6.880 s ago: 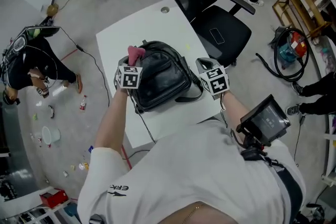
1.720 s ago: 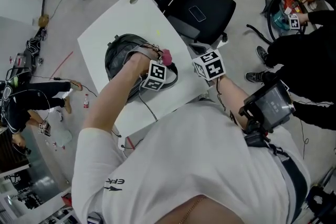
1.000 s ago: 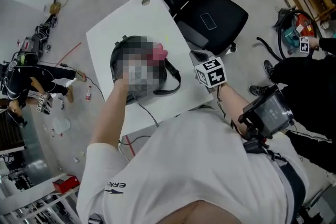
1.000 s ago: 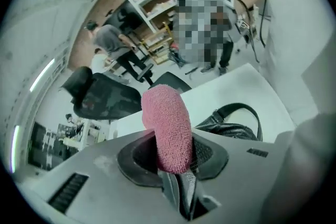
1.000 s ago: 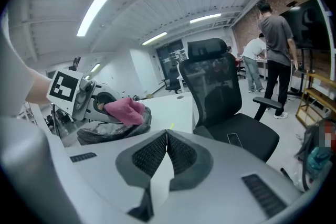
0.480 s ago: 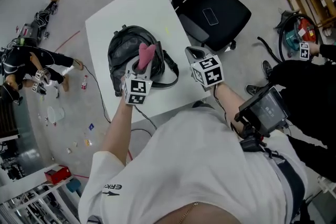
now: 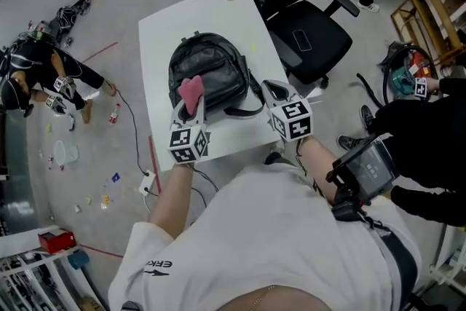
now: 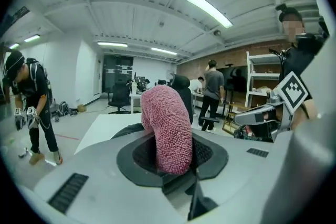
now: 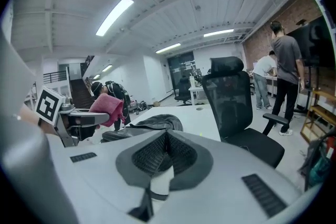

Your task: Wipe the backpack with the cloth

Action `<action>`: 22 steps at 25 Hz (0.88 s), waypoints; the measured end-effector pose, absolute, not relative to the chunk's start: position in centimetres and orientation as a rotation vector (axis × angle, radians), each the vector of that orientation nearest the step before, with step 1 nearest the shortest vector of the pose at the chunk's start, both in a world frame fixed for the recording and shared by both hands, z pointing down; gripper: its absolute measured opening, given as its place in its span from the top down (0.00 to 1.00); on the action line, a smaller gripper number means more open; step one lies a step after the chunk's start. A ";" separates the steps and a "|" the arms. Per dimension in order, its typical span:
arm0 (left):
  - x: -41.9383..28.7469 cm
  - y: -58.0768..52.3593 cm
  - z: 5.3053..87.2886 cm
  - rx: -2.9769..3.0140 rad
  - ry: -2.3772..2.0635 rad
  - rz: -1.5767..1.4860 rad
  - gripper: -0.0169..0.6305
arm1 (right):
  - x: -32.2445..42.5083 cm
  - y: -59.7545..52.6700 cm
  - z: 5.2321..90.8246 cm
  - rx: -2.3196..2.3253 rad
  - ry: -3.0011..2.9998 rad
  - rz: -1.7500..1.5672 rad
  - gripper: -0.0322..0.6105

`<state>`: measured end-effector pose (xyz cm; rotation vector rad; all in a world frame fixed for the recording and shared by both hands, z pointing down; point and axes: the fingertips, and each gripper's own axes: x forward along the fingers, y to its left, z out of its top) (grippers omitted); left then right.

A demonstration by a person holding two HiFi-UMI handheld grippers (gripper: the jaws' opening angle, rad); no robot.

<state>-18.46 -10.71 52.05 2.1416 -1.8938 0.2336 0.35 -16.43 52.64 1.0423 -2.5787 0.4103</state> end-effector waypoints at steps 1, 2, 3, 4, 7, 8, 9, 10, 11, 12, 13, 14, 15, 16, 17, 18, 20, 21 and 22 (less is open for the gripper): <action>-18.9 -9.6 51.9 2.138 -1.895 0.204 0.83 | -0.3 -15.4 52.3 1.040 -2.589 0.395 0.94; -19.3 -8.5 51.7 2.137 -1.896 0.181 0.83 | -0.9 -14.3 51.9 1.036 -2.598 0.383 0.94; -19.6 -7.4 51.6 2.138 -1.899 0.163 0.83 | -1.5 -13.2 51.6 1.033 -2.606 0.373 0.94; -19.9 -6.3 51.4 2.141 -1.901 0.147 0.83 | -2.0 -12.2 51.3 1.033 -2.612 0.363 0.94; -20.5 -3.3 50.9 2.145 -1.913 0.098 0.83 | -3.1 -9.2 50.3 1.039 -2.626 0.334 0.94; -20.6 -2.3 50.7 2.145 -1.920 0.078 0.83 | -3.4 -8.3 49.9 1.039 -2.631 0.322 0.94; -20.7 -1.5 50.4 2.144 -1.927 0.057 0.83 | -3.6 -7.5 49.5 1.040 -2.635 0.311 0.94; -20.8 -0.6 50.1 2.142 -1.934 0.038 0.83 | -3.9 -6.6 49.1 1.040 -2.638 0.300 0.94; -20.9 0.2 49.8 2.140 -1.941 0.023 0.83 | -4.1 -5.7 48.9 1.042 -2.639 0.292 0.94; -21.0 1.1 49.6 2.135 -1.948 0.010 0.83 | -4.2 -4.8 48.6 1.045 -2.640 0.288 0.94; -21.1 1.9 49.5 2.129 -1.953 -0.001 0.83 | -4.3 -3.9 48.5 1.048 -2.641 0.284 0.94; -21.1 2.6 49.4 2.122 -1.956 -0.010 0.83 | -4.4 -3.1 48.4 1.050 -2.641 0.281 0.94; -21.2 3.2 49.3 2.116 -1.957 -0.019 0.83 | -4.5 -2.5 48.3 1.050 -2.642 0.277 0.94; -21.2 3.6 49.2 2.112 -1.958 -0.025 0.83 | -4.5 -2.0 48.2 1.048 -2.644 0.273 0.94; -21.1 3.9 49.1 2.109 -1.961 -0.028 0.83 | -4.5 -1.6 48.1 1.042 -2.648 0.268 0.94; -20.9 4.3 49.0 2.107 -1.965 -0.030 0.83 | -4.4 -1.2 47.9 1.034 -2.653 0.262 0.94; -20.3 4.9 48.6 2.103 -1.975 -0.036 0.83 | -4.0 -0.4 47.5 1.018 -2.663 0.255 0.94; -19.9 5.1 48.4 2.102 -1.979 -0.042 0.83 | -3.8 -0.1 47.4 1.013 -2.667 0.253 0.94; -19.5 5.1 48.2 2.101 -1.982 -0.048 0.83 | -3.6 0.0 47.3 1.011 -2.670 0.252 0.94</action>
